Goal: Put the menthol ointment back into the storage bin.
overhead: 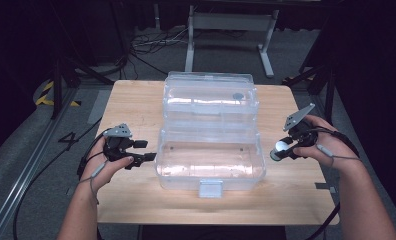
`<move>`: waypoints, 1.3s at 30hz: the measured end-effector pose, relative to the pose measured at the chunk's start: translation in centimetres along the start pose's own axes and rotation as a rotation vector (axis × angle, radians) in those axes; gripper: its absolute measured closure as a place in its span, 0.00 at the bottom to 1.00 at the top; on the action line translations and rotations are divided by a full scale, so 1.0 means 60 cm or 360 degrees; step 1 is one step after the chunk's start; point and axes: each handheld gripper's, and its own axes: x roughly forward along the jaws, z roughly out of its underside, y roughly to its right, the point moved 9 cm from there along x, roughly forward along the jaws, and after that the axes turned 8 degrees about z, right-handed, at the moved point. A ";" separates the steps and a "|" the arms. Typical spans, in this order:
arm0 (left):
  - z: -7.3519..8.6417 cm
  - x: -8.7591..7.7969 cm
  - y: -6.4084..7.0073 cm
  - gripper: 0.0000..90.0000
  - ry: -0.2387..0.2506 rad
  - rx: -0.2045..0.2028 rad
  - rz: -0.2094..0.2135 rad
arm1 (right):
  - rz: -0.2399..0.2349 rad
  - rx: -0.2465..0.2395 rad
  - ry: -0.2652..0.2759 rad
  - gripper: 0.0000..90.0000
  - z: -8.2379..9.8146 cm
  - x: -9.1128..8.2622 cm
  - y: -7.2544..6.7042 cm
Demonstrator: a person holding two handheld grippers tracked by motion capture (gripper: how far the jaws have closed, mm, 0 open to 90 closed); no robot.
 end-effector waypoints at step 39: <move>-0.009 0.000 0.020 0.42 0.0025 0.0030 0.0101 | -0.0172 -0.0278 0.0058 0.56 -0.082 -0.021 -0.067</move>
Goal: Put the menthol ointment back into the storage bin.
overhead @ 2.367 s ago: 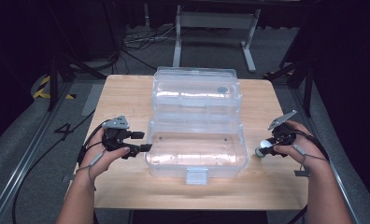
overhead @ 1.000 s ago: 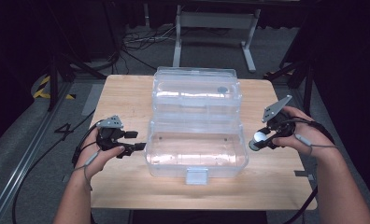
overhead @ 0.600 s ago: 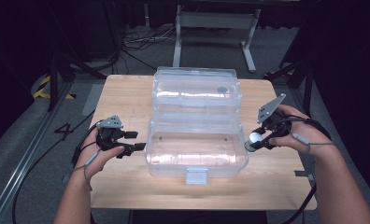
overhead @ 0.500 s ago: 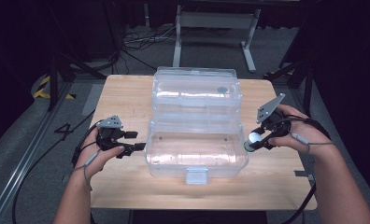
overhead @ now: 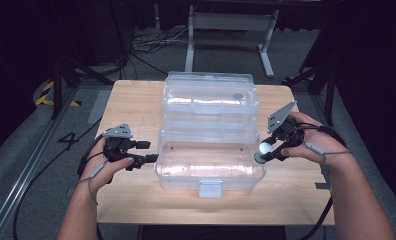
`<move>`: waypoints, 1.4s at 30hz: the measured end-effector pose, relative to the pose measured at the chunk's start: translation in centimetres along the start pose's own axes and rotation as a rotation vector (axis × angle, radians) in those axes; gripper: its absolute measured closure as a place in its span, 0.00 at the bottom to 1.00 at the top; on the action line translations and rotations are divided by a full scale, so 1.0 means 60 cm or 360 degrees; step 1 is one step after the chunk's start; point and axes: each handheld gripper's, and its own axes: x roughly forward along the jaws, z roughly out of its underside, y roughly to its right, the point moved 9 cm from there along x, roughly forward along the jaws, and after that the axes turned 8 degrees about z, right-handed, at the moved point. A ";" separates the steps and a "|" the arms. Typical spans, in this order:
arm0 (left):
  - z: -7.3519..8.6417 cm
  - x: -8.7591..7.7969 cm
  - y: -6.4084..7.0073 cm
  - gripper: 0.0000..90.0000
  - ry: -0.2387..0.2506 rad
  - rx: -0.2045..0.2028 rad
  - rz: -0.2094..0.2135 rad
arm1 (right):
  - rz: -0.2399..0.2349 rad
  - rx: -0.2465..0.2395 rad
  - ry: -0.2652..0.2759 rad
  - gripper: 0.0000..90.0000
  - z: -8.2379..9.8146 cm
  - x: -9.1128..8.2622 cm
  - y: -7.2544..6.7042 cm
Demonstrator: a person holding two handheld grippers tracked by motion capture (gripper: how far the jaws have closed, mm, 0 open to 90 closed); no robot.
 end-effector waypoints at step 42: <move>0.006 0.002 -0.005 0.42 -0.0024 -0.0005 -0.0008 | -0.0143 -0.0193 -0.0198 0.56 -0.001 0.097 -0.037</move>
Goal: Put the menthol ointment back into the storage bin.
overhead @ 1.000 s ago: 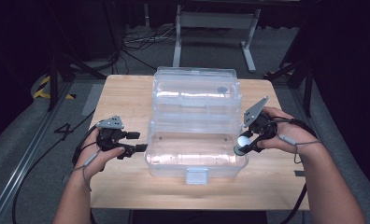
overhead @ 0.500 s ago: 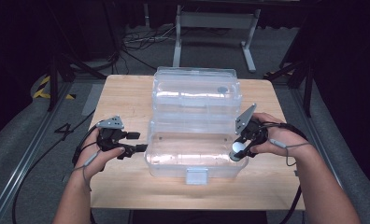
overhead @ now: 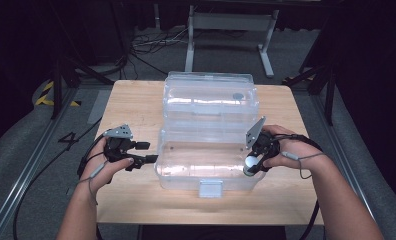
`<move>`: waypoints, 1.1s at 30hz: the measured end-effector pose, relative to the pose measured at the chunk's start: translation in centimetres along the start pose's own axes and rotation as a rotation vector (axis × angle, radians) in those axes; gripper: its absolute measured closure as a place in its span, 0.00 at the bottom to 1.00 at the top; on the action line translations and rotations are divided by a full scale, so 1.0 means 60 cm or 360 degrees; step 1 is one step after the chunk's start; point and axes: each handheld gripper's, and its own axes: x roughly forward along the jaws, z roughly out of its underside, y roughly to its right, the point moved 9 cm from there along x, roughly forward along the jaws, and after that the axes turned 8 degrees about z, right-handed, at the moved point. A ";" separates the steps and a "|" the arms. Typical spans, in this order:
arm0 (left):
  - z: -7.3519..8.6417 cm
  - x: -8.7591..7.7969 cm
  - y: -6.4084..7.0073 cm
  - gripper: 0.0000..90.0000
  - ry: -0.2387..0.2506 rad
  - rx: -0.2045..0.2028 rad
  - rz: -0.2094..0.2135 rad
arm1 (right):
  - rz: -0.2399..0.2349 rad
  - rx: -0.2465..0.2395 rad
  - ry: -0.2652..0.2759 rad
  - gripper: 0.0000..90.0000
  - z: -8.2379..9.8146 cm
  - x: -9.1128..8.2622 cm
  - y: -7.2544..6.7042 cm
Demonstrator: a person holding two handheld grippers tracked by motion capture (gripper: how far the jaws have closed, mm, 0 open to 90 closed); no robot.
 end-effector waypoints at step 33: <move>0.003 -0.002 -0.002 0.42 -0.0007 -0.0005 0.0002 | -0.0046 -0.0057 -0.0095 0.56 -0.006 0.055 -0.009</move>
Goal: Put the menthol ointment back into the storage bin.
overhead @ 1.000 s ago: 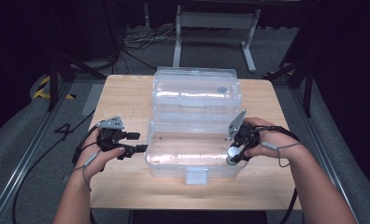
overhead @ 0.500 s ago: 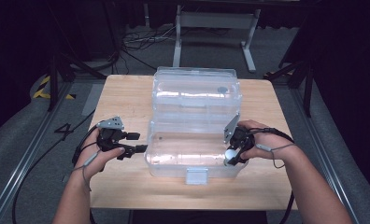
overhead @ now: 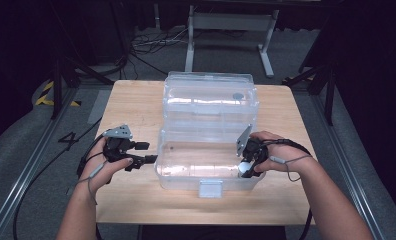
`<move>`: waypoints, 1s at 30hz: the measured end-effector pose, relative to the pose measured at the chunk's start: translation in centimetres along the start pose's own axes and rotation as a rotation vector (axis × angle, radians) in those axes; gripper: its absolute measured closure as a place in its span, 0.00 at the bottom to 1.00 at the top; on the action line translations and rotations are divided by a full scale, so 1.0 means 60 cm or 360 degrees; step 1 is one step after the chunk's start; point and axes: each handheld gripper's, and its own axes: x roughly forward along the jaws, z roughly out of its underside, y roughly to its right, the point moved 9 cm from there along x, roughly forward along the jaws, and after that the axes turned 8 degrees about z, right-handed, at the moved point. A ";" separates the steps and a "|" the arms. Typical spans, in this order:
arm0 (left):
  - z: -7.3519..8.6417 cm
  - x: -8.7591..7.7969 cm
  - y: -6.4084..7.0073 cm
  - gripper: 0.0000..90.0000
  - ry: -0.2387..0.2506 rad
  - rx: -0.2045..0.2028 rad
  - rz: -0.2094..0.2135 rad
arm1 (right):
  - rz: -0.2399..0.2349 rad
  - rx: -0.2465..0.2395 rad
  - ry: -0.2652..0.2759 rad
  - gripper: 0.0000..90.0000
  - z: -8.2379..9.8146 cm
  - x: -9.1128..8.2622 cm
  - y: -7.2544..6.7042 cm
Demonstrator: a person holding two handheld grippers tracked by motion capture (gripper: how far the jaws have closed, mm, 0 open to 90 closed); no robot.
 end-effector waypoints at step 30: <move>0.004 0.000 -0.002 0.42 -0.0010 -0.0011 0.0005 | -0.0015 -0.0026 -0.0068 0.56 -0.006 0.027 -0.001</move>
